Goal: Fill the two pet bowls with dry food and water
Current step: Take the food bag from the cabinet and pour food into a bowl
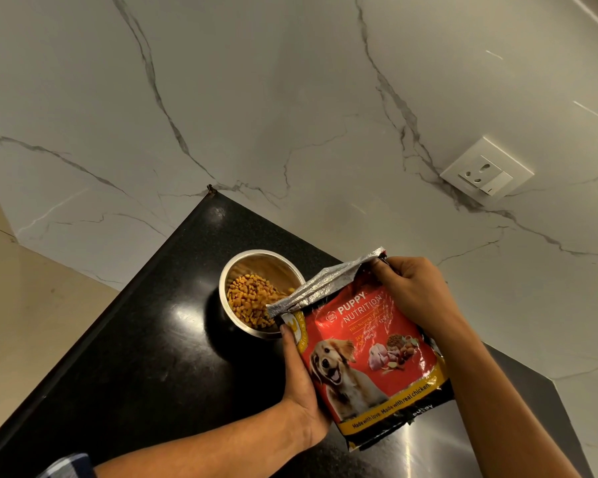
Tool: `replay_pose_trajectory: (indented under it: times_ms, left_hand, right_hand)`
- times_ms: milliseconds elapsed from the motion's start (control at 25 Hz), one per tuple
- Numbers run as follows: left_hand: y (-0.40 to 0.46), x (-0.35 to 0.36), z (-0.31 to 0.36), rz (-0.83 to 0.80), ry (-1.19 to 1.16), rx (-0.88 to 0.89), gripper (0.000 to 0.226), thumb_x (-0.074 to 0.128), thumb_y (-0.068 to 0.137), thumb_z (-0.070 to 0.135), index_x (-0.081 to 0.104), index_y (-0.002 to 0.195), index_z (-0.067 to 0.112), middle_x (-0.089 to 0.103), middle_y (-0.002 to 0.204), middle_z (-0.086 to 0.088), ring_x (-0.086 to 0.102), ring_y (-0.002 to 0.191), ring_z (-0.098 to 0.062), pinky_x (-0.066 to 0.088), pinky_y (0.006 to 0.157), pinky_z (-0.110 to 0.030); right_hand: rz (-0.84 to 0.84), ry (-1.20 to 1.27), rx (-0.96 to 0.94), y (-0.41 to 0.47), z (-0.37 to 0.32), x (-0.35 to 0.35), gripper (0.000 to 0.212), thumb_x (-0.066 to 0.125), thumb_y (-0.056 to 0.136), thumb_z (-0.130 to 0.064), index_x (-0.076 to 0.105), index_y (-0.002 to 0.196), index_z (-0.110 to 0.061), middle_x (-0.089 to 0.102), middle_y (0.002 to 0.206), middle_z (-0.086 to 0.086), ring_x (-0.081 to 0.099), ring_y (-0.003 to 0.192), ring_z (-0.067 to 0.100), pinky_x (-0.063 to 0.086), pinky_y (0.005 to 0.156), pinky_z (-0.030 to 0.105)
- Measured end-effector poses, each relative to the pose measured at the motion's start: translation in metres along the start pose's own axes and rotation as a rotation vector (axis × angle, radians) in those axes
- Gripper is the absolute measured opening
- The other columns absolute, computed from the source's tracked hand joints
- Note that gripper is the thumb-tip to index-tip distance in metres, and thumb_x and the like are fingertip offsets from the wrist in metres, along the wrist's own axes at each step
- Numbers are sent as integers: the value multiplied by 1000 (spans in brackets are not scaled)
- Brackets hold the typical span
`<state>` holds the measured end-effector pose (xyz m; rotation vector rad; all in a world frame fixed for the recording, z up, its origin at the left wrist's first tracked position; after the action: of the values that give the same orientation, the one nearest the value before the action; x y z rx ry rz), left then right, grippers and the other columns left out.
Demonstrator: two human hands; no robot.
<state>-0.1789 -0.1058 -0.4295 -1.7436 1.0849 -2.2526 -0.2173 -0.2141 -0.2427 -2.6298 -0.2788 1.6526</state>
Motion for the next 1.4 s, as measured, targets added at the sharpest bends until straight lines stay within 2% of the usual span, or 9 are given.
replay_pose_trajectory:
  times_ms: [400, 560, 760, 920, 1000, 1160, 1280, 1400]
  left_hand:
    - [2, 4, -1, -16, 19, -16, 120, 37, 51, 98, 72, 125, 10, 73, 118, -25, 69, 113, -44, 49, 102, -59]
    - [2, 5, -3, -21, 25, -32, 120, 37, 50, 98, 74, 121, 9, 73, 117, -26, 68, 113, -44, 49, 103, -58]
    - [5, 4, -4, -29, 8, -30, 121, 36, 53, 99, 69, 128, 11, 73, 119, -25, 69, 113, -44, 51, 99, -58]
    - [6, 4, -5, -7, -4, -41, 119, 32, 60, 100, 70, 127, 9, 73, 118, -26, 71, 109, -44, 55, 90, -54]
    - [6, 4, -6, 0, 2, -41, 120, 34, 57, 100, 70, 127, 9, 73, 118, -26, 71, 109, -44, 54, 94, -56]
    - [6, 7, -9, -21, -29, -59, 129, 45, 45, 102, 68, 131, 9, 69, 125, -28, 66, 117, -46, 44, 108, -62]
    - [8, 8, -11, -49, -57, -63, 133, 53, 39, 102, 65, 134, 10, 67, 129, -28, 64, 120, -47, 42, 109, -64]
    - [9, 8, -11, -61, -58, -64, 130, 48, 43, 101, 65, 134, 9, 68, 128, -28, 64, 119, -47, 43, 109, -63]
  right_hand:
    - [6, -10, -1, 3, 5, -4, 38, 51, 98, -45, 75, 92, -16, 74, 68, 1, 71, 55, 14, 53, 53, 20]
    - [1, -11, 6, 4, 6, -4, 38, 50, 98, -45, 75, 94, -17, 74, 68, 1, 71, 55, 12, 51, 51, 18]
    - [7, -21, -1, 4, 6, -5, 38, 51, 98, -44, 75, 91, -16, 72, 65, -1, 67, 49, 7, 45, 44, 11]
    - [20, -35, -5, 4, 4, -6, 40, 51, 98, -45, 76, 89, -15, 73, 66, 1, 70, 55, 15, 49, 49, 19]
    - [14, -33, -1, 3, 3, -7, 40, 51, 98, -45, 76, 90, -15, 73, 67, 2, 71, 57, 16, 52, 52, 22]
    - [9, -34, -5, 3, 1, -10, 40, 51, 97, -45, 75, 89, -14, 74, 69, 5, 72, 61, 24, 61, 65, 41]
    - [4, -44, -6, 3, 0, -11, 39, 51, 98, -44, 75, 89, -15, 74, 70, 5, 72, 62, 25, 61, 68, 44]
    - [2, -43, -3, 3, -1, -11, 38, 51, 98, -45, 75, 90, -16, 74, 70, 5, 72, 61, 23, 62, 67, 42]
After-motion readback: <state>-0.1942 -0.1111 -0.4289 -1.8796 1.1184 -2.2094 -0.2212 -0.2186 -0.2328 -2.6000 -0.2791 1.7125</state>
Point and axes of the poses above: each hand's wrist, its own y-axis towards the middle knuckle, its own x-axis out of the palm, z = x × y, the point moved 5 cm from there along y, towards the middle knuckle
